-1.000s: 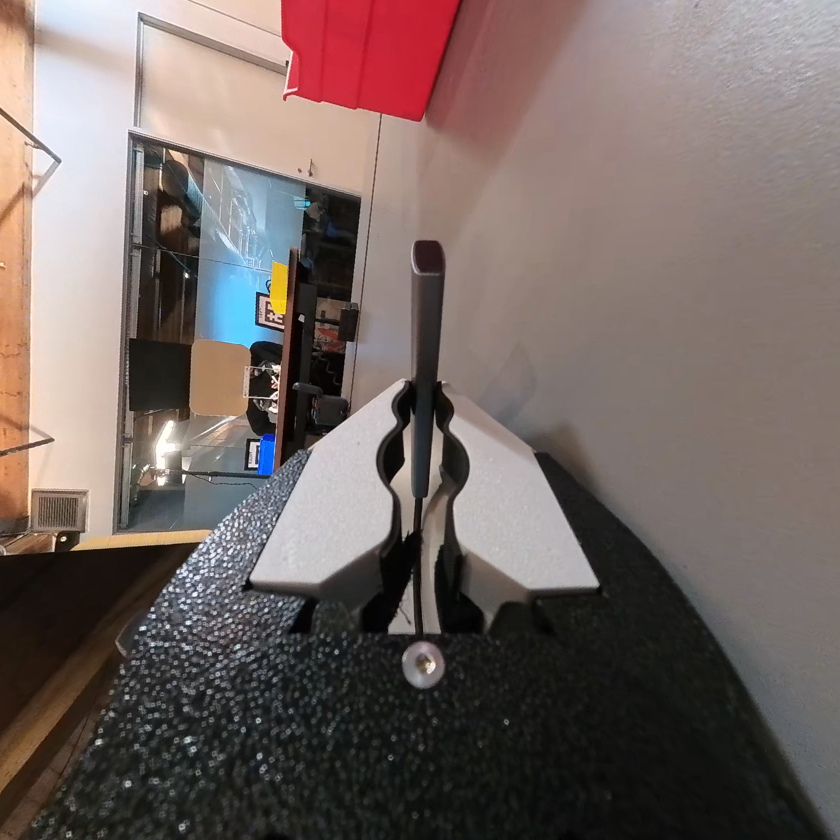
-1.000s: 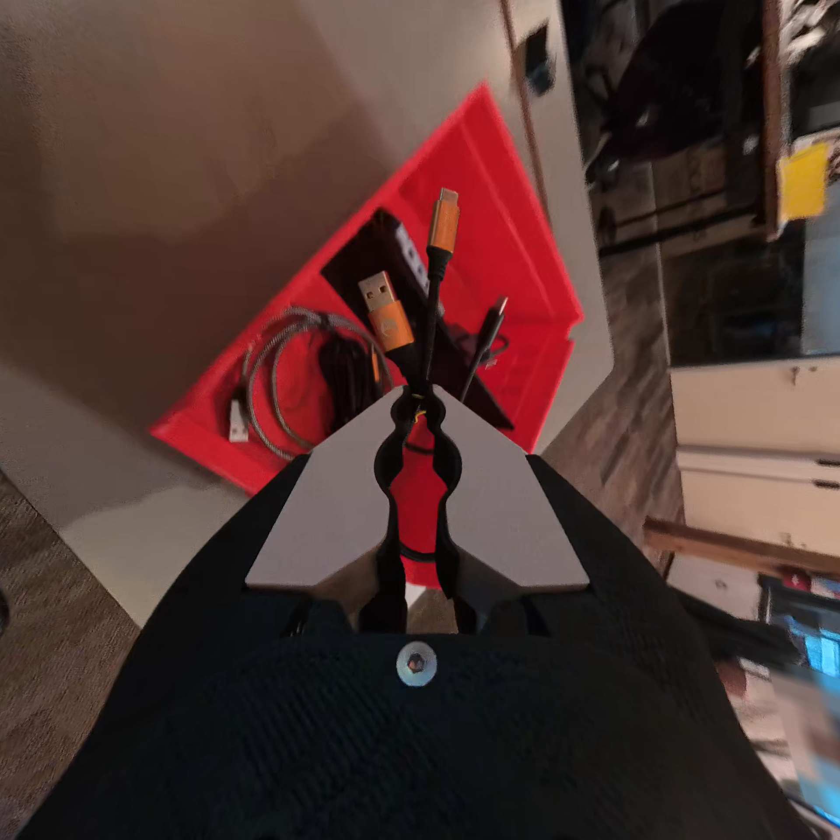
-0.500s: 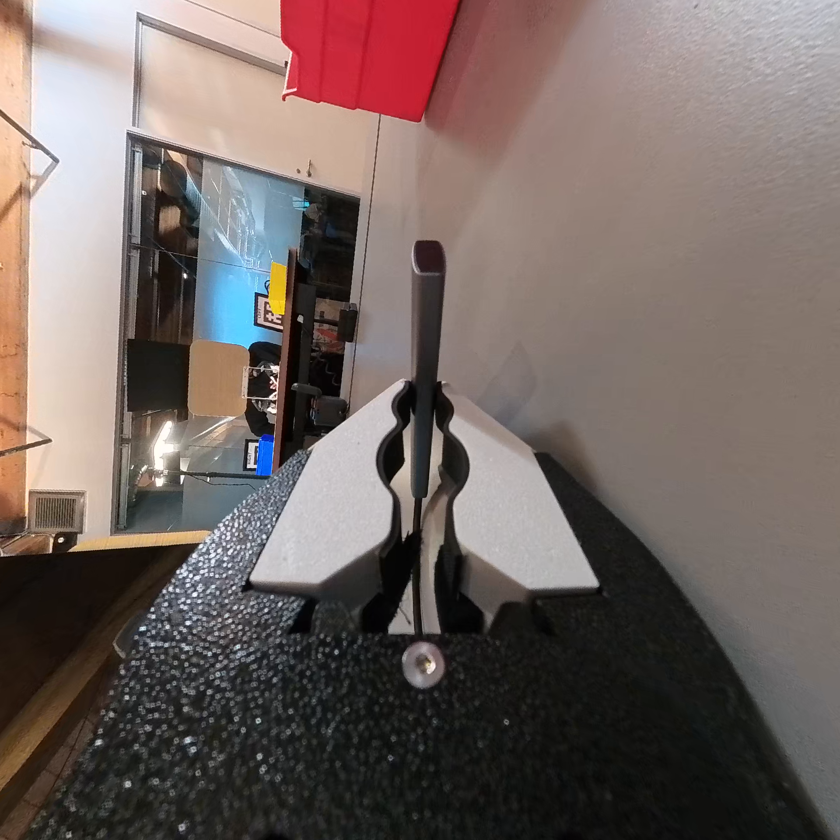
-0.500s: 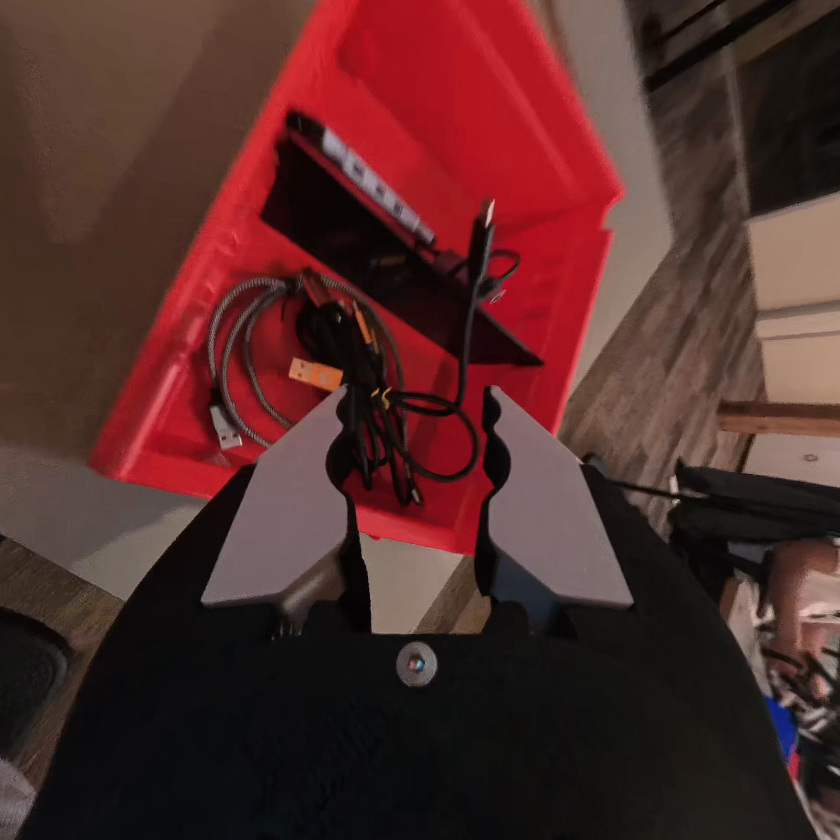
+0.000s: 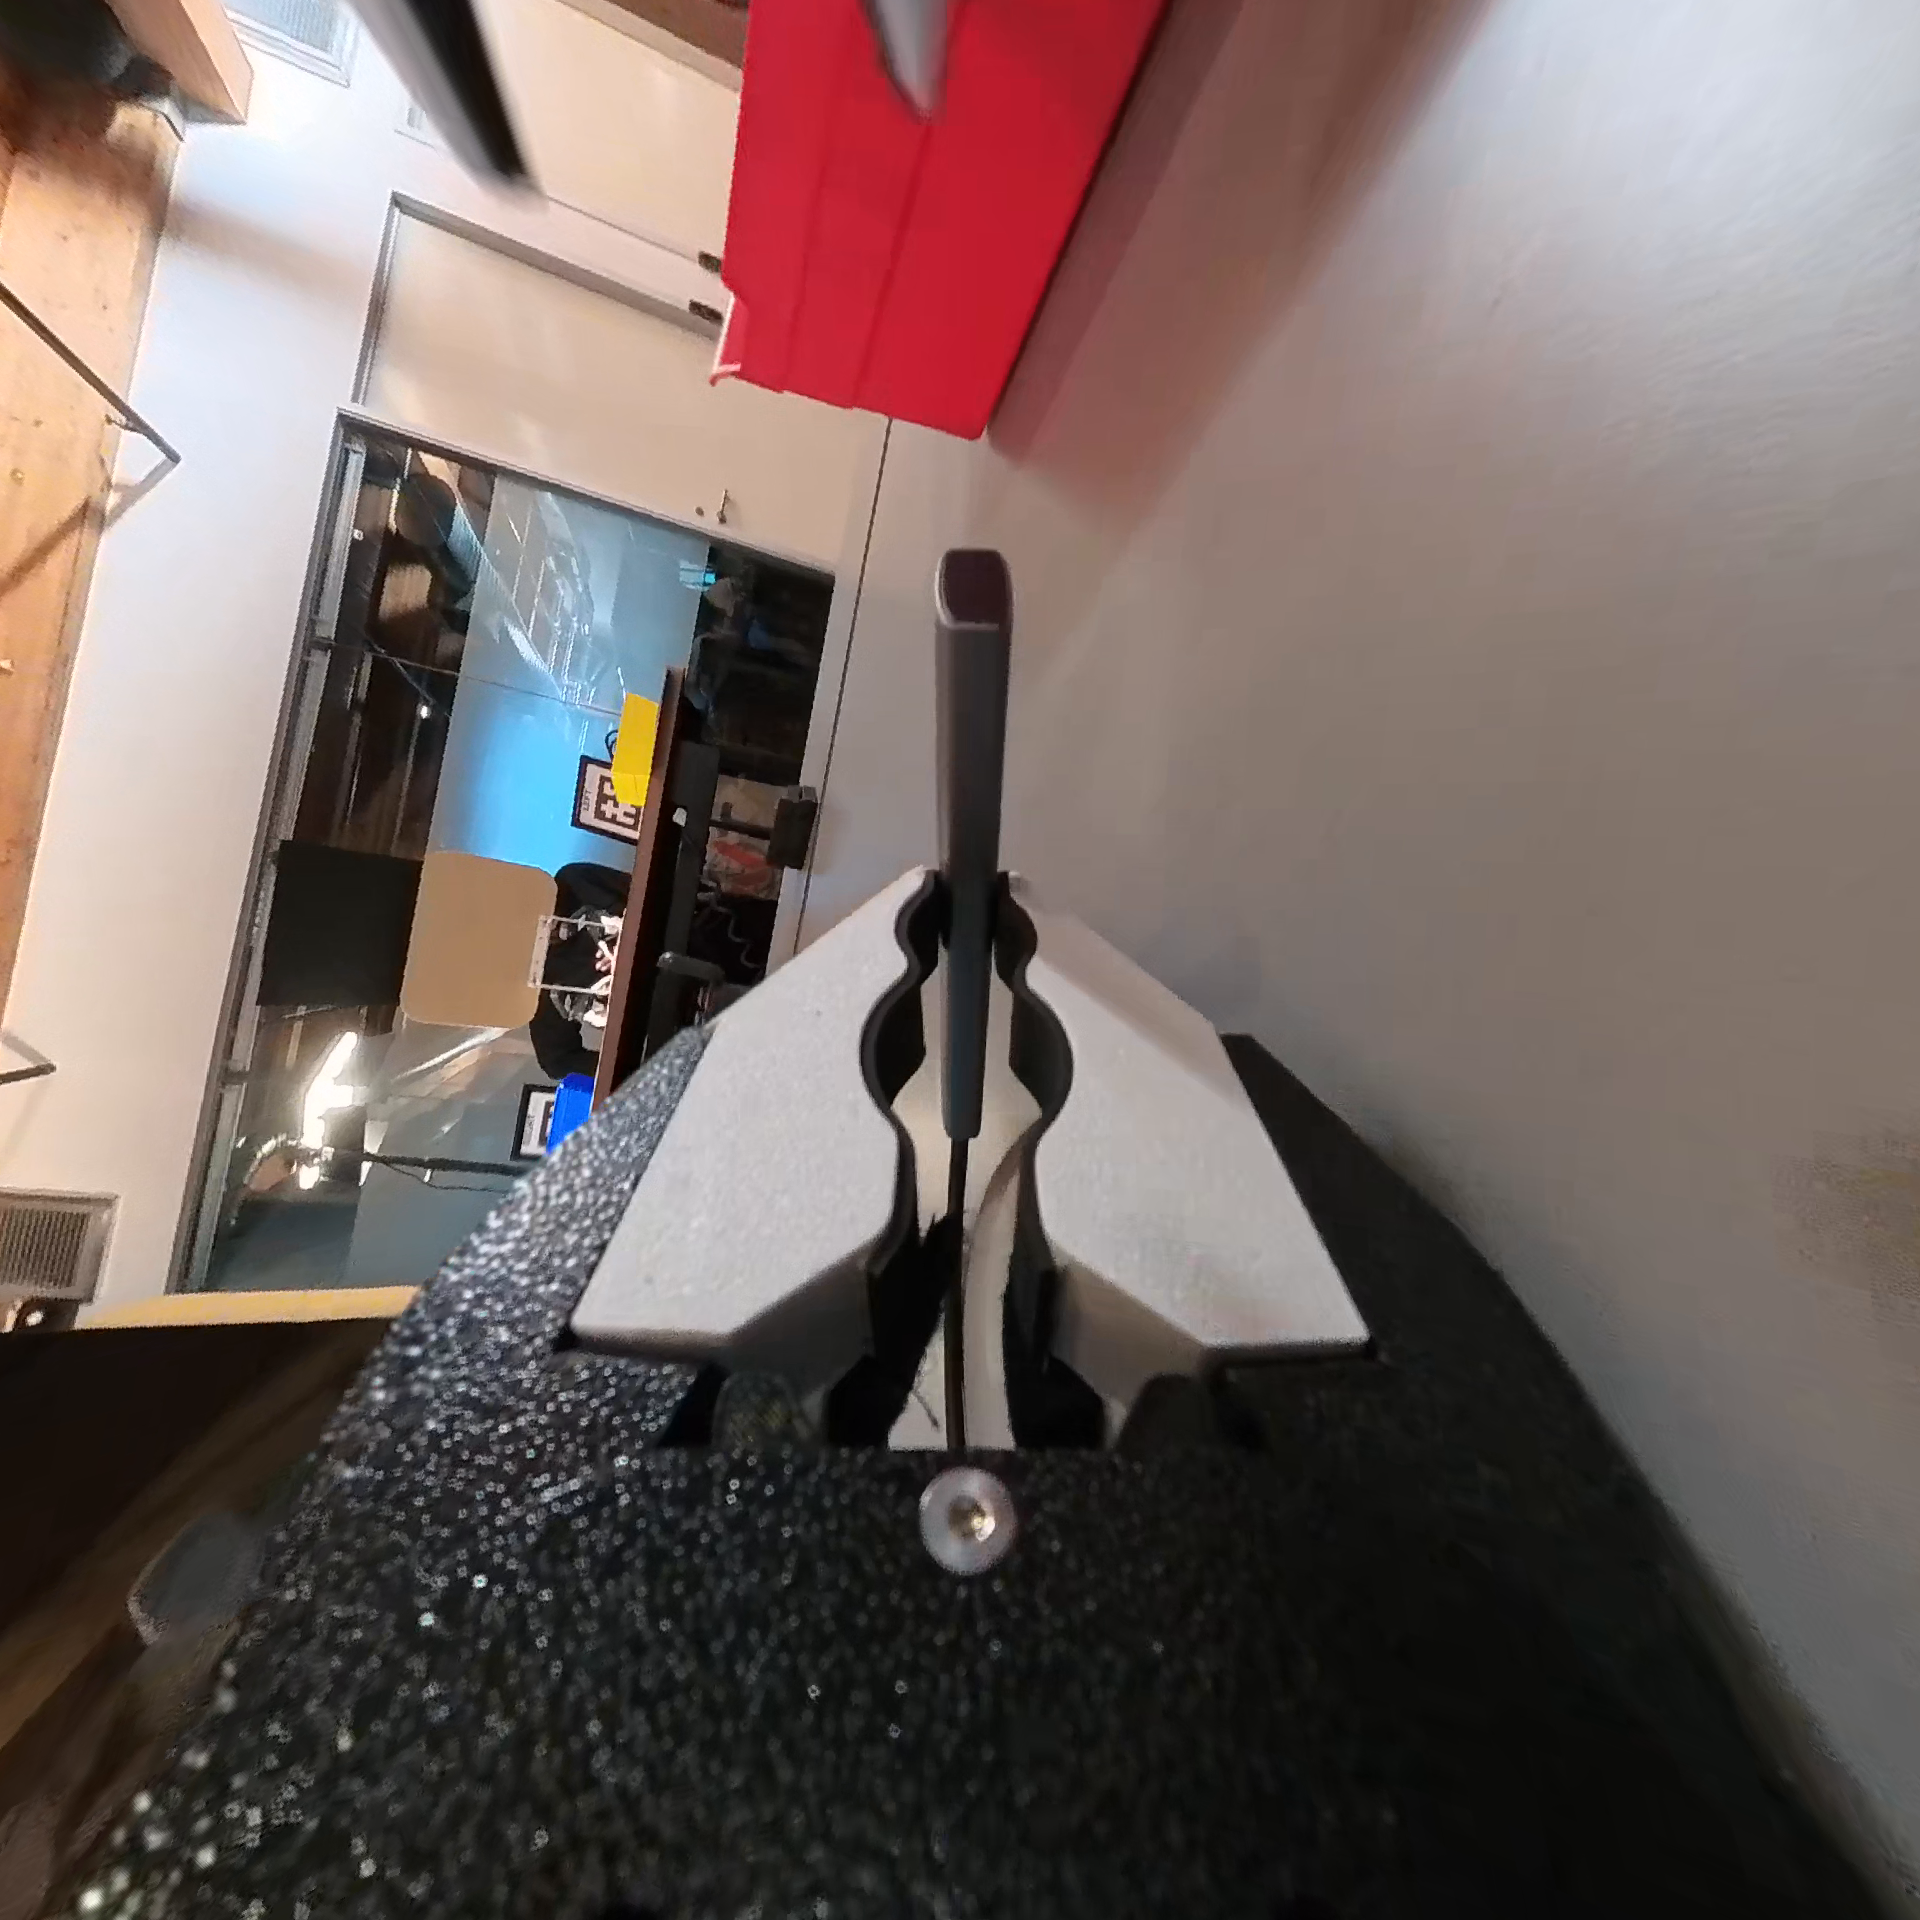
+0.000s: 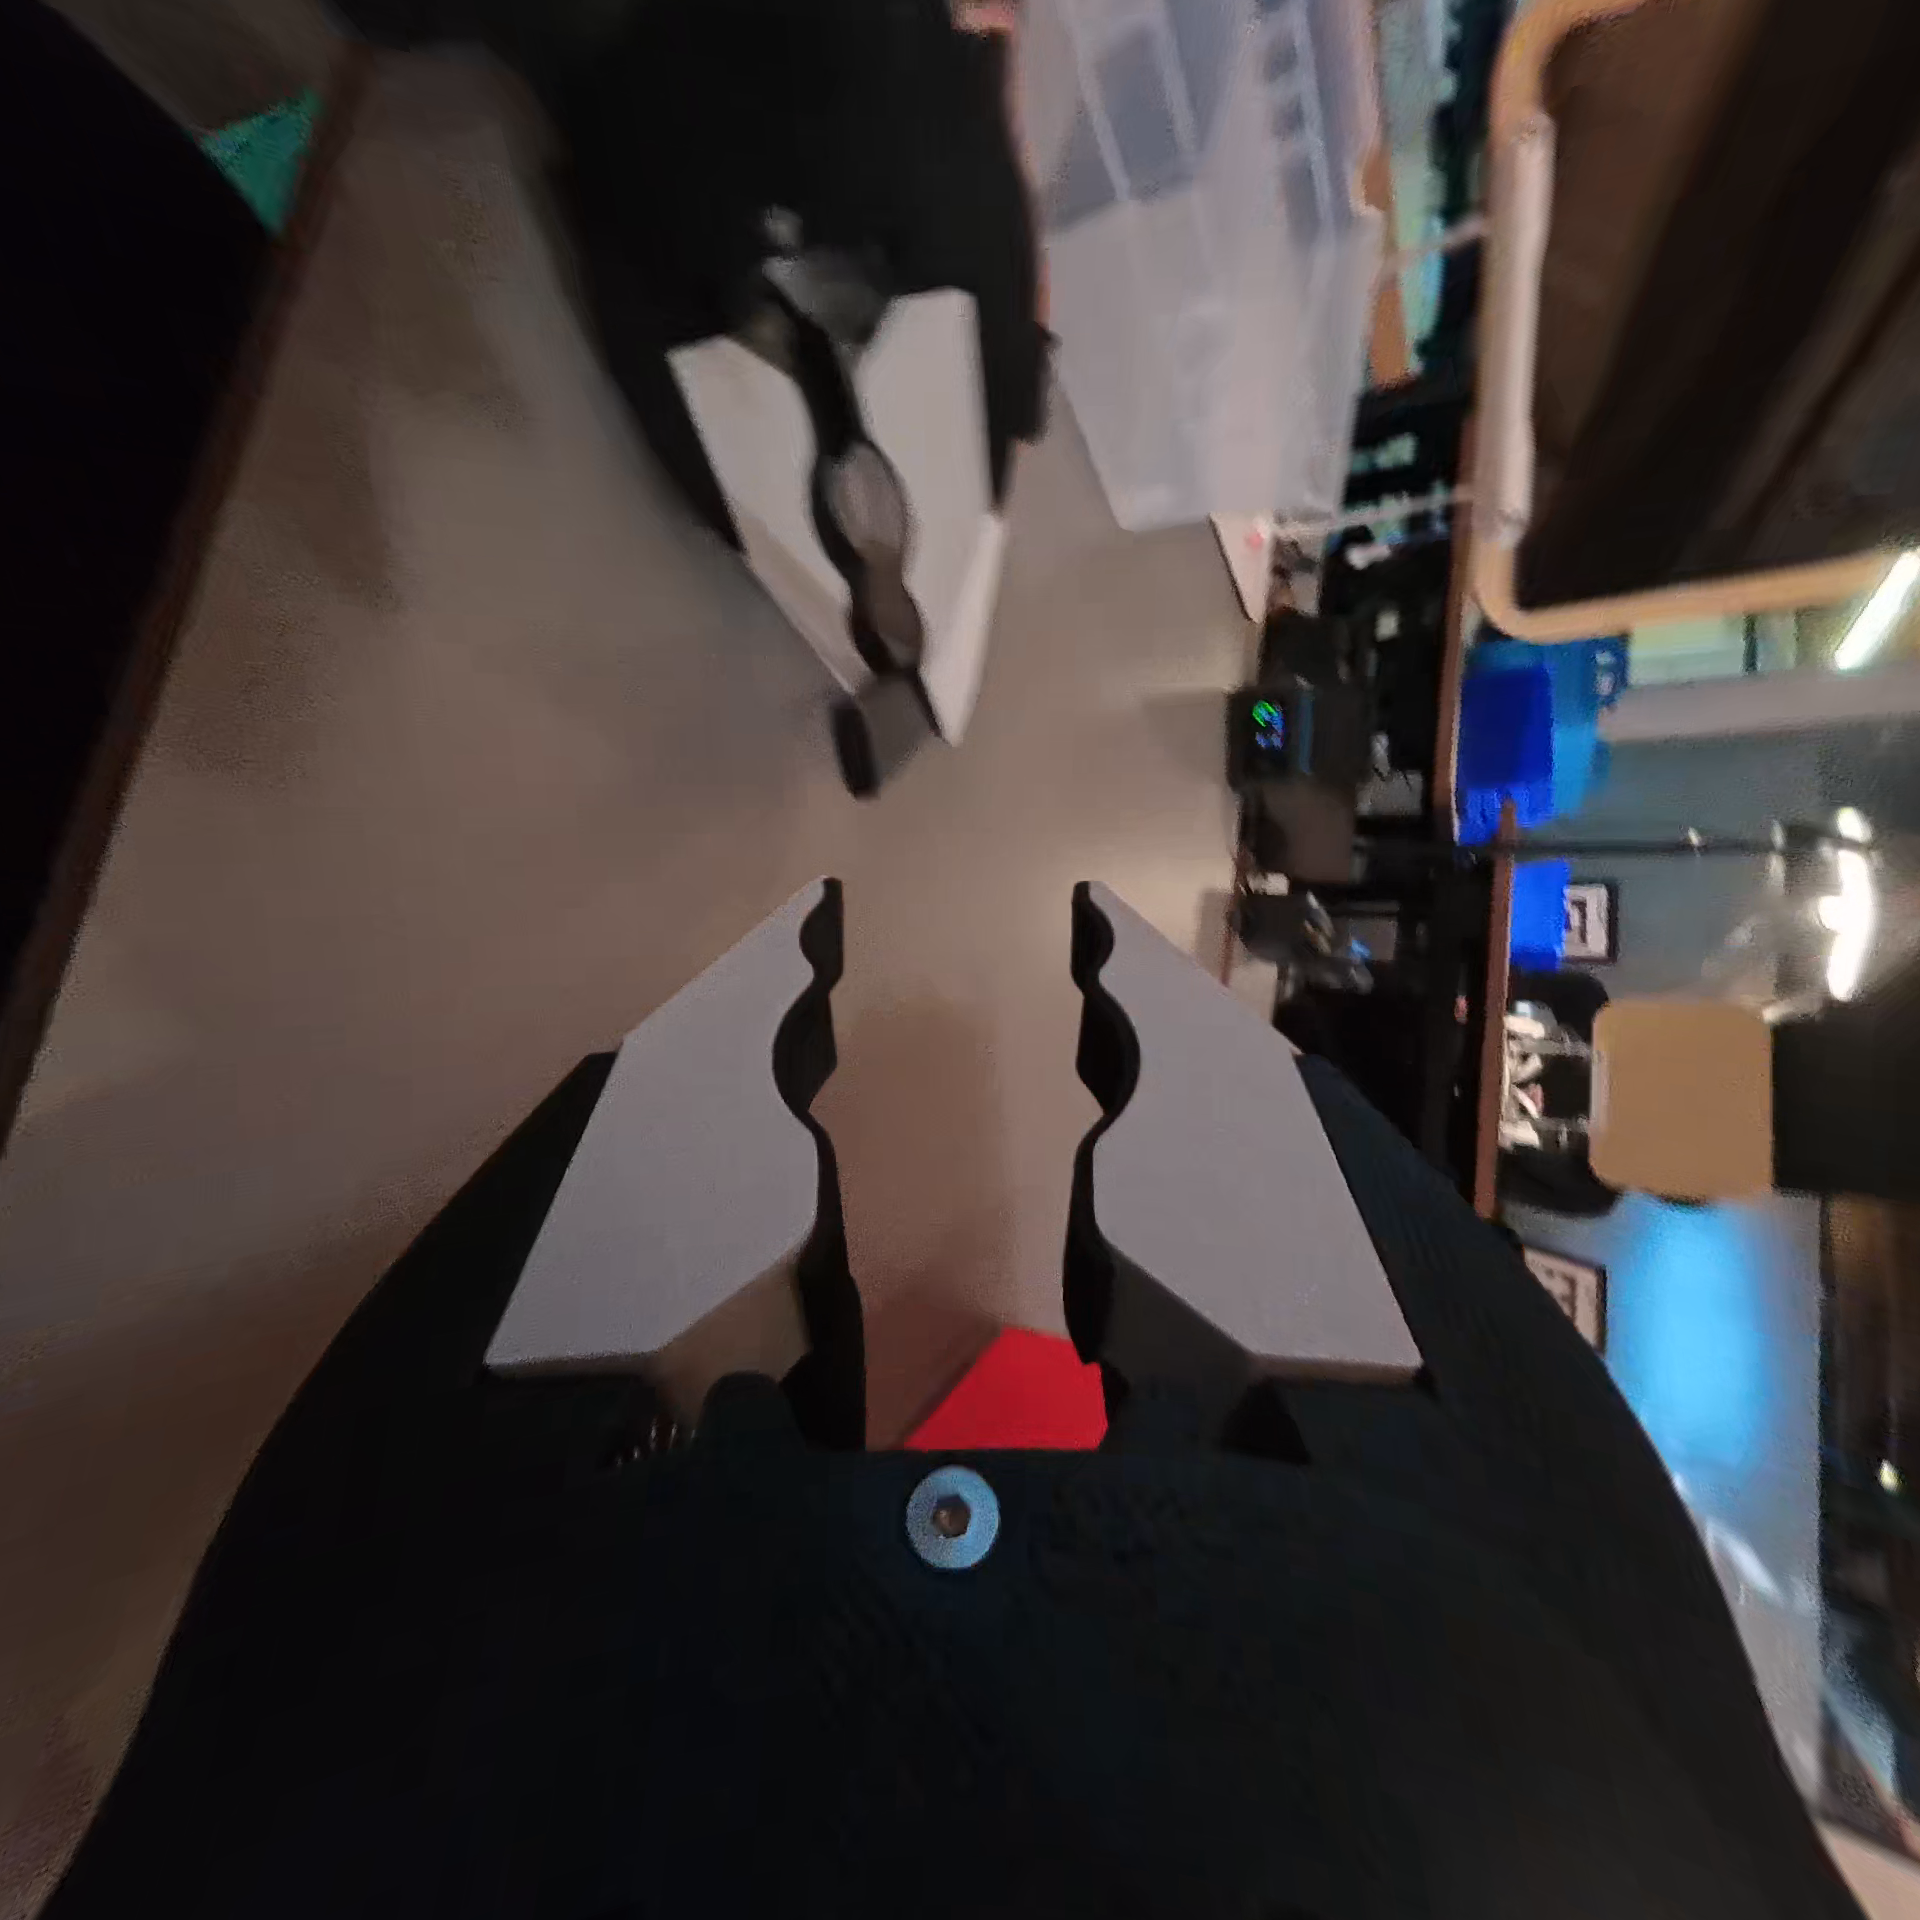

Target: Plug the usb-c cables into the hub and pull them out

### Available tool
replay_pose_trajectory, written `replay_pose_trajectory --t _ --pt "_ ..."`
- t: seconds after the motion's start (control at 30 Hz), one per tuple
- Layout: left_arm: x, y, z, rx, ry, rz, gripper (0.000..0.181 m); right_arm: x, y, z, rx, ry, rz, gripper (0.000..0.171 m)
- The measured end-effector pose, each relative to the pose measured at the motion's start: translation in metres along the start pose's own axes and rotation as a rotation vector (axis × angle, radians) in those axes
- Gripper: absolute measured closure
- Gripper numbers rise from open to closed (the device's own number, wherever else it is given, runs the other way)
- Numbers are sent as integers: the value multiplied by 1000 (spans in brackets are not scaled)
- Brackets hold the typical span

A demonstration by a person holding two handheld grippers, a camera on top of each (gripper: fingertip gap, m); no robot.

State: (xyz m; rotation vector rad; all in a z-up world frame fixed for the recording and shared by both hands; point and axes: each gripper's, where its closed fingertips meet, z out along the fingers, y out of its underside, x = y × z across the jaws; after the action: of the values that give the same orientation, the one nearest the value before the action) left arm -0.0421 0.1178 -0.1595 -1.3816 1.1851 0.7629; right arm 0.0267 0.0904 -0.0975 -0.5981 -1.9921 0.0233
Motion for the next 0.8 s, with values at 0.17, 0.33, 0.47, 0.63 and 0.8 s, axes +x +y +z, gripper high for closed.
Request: replay_pose_trajectory --t 0.17,0.33,0.47,0.63,0.8 --pt "4 -11 -4 60 23 -1 173 -39 -19 40 35 -37 -92 128" --pt "5 -20 -7 114 13 28 173 -30 -23 50 27 113 -164 163" --pt "-14 -34 -16 196 -109 28 148 -15 -14 42 -15 141 -115 163" --pt "-11 -27 -10 155 -70 -27 125 43 20 6 -129 331 -42 163" --pt "-9 -25 -8 141 -57 -25 129 108 89 -59 -344 582 119 164"
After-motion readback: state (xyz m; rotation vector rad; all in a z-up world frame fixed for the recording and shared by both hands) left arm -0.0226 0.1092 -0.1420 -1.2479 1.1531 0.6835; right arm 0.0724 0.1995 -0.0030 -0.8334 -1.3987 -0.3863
